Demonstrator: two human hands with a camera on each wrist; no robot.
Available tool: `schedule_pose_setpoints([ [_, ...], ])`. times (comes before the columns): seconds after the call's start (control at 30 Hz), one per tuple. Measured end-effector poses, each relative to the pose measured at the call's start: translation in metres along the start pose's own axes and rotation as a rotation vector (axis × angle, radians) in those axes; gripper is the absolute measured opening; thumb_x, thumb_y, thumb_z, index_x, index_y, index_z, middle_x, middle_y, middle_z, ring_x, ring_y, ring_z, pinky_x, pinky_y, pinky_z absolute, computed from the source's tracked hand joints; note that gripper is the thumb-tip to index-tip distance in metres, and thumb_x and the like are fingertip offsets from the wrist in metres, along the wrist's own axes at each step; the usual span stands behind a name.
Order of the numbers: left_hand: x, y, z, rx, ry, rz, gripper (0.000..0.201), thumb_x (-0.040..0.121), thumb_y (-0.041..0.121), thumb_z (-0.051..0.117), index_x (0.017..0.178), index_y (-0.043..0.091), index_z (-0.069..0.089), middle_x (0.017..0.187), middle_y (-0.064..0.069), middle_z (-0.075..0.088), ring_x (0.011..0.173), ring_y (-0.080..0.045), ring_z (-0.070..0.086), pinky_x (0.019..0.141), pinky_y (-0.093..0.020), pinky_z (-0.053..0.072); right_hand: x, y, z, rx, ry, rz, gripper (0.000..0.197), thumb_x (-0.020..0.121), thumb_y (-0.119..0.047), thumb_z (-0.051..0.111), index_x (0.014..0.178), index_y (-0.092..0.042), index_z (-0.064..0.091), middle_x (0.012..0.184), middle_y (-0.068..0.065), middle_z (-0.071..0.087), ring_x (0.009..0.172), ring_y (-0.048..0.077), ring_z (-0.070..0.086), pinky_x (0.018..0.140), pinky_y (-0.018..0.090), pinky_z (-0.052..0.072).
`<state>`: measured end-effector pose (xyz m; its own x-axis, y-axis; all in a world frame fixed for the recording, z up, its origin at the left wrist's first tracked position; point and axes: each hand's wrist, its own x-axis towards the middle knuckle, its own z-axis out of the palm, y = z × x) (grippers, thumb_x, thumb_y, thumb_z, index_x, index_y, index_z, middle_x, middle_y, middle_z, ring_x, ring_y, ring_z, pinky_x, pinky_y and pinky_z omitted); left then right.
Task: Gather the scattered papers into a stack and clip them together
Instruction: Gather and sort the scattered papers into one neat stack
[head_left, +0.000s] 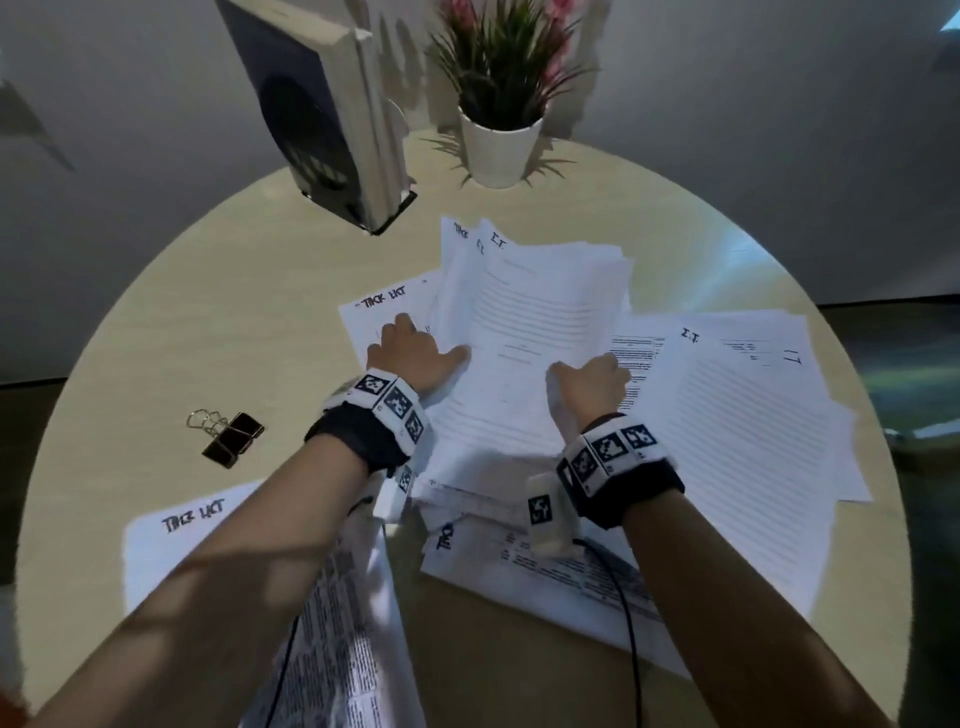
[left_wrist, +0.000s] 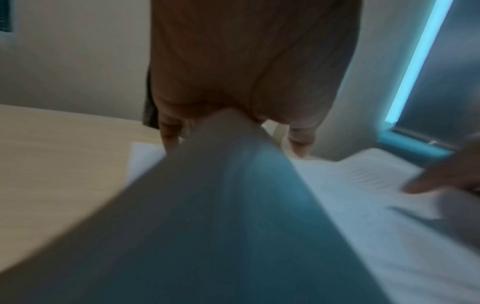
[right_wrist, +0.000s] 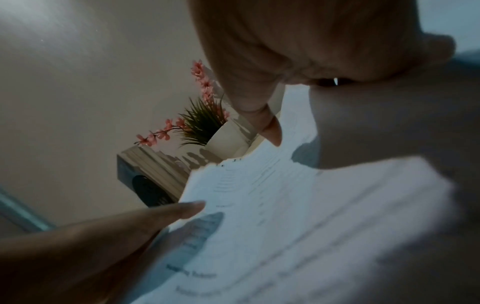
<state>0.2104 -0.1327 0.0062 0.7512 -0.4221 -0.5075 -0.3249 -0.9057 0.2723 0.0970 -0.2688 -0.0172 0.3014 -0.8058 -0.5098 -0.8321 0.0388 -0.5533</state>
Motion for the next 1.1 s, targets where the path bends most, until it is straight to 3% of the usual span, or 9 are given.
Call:
schedule_pose_setpoints([
  [0.1,-0.015,0.019,0.011,-0.187,-0.118,0.030,0.062,0.092,0.053,0.036,0.106,-0.003,0.058,0.127,-0.023,0.056,0.103,-0.034,0.059,0.088,-0.036,0.045,0.000,-0.009,-0.003,0.014,-0.085,-0.086,0.050,0.087,-0.004,0.048,0.132,0.008,0.028,0.135,0.024,0.042,0.123,0.036,0.045,0.088,0.034,0.039],
  [0.2,-0.019,0.013,0.017,-0.400,-0.227,-0.094,0.079,0.088,0.059,0.039,0.130,-0.007,0.045,0.139,-0.024,0.048,0.123,-0.036,0.051,0.101,-0.036,0.041,0.006,-0.006,-0.016,-0.108,-0.007,-0.162,0.035,0.086,-0.001,0.046,0.120,0.005,0.042,0.125,0.024,0.052,0.113,0.035,0.051,0.077,0.032,0.037],
  [0.4,-0.023,-0.020,0.015,-0.500,0.091,-0.482,0.101,0.074,0.061,0.060,0.138,-0.008,0.023,0.147,-0.021,0.017,0.138,-0.035,0.015,0.112,-0.048,0.025,0.018,0.001,-0.021,-0.428,0.068,-0.183,0.045,0.087,-0.009,0.047,0.131,-0.004,0.038,0.141,0.013,0.035,0.132,0.031,0.030,0.104,0.051,0.030],
  [0.6,-0.016,0.001,0.020,-0.691,0.003,-0.319,0.056,0.085,0.024,0.063,0.128,-0.007,0.045,0.133,-0.020,0.052,0.114,-0.033,0.054,0.082,-0.032,0.044,0.002,-0.002,-0.005,-0.421,-0.101,-0.335,0.038,0.088,-0.005,0.042,0.125,-0.001,0.038,0.136,0.016,0.039,0.128,0.033,0.033,0.102,0.050,0.034],
  [0.83,-0.039,-0.009,-0.025,-0.747,0.353,-0.237,0.044,0.092,0.020,0.053,0.123,-0.010,0.050,0.129,-0.030,0.055,0.116,-0.040,0.055,0.088,-0.037,0.045,0.012,0.025,-0.024,-0.414,-0.213,-0.388,0.079,0.083,-0.064,0.034,0.126,0.000,0.044,0.141,0.014,0.039,0.131,0.033,0.032,0.104,0.049,0.032],
  [0.9,-0.055,-0.010,-0.055,-0.775,0.513,-0.151,0.044,0.091,0.021,0.055,0.120,-0.010,0.051,0.125,-0.029,0.056,0.114,-0.038,0.056,0.084,-0.036,0.045,0.011,0.028,-0.027,-0.388,-0.257,-0.399,0.081,0.063,-0.079,0.026,0.096,-0.012,0.057,0.106,0.006,0.055,0.109,0.025,0.045,0.091,0.040,0.037],
  [0.97,-0.072,-0.011,-0.084,-0.847,0.628,-0.003,0.037,0.087,0.021,0.061,0.113,-0.005,0.057,0.111,-0.023,0.061,0.109,-0.034,0.059,0.074,-0.030,0.043,0.001,0.022,-0.037,-0.239,-0.336,-0.408,0.067,0.056,-0.084,0.037,0.077,-0.021,0.048,0.078,-0.009,0.044,0.090,0.016,0.045,0.079,0.032,0.036],
  [1.03,-0.087,-0.011,-0.106,-0.954,0.672,0.172,0.014,0.079,0.021,0.068,0.089,0.014,0.061,0.098,-0.009,0.060,0.100,-0.026,0.062,0.076,-0.027,0.042,-0.012,0.008,-0.052,0.036,-0.428,-0.436,0.070,0.067,-0.065,0.062,0.116,-0.016,0.048,0.107,-0.010,0.050,0.108,0.016,0.048,0.095,0.036,0.041],
  [1.1,-0.102,-0.009,-0.118,-1.079,0.671,0.285,0.026,0.073,0.020,0.074,0.084,0.027,0.052,0.097,0.004,0.060,0.092,-0.011,0.061,0.081,-0.021,0.047,-0.034,-0.014,-0.071,0.369,-0.478,-0.546,0.084,0.065,-0.036,0.078,0.134,-0.011,0.039,0.126,0.000,0.055,0.114,0.015,0.055,0.097,0.030,0.047],
])
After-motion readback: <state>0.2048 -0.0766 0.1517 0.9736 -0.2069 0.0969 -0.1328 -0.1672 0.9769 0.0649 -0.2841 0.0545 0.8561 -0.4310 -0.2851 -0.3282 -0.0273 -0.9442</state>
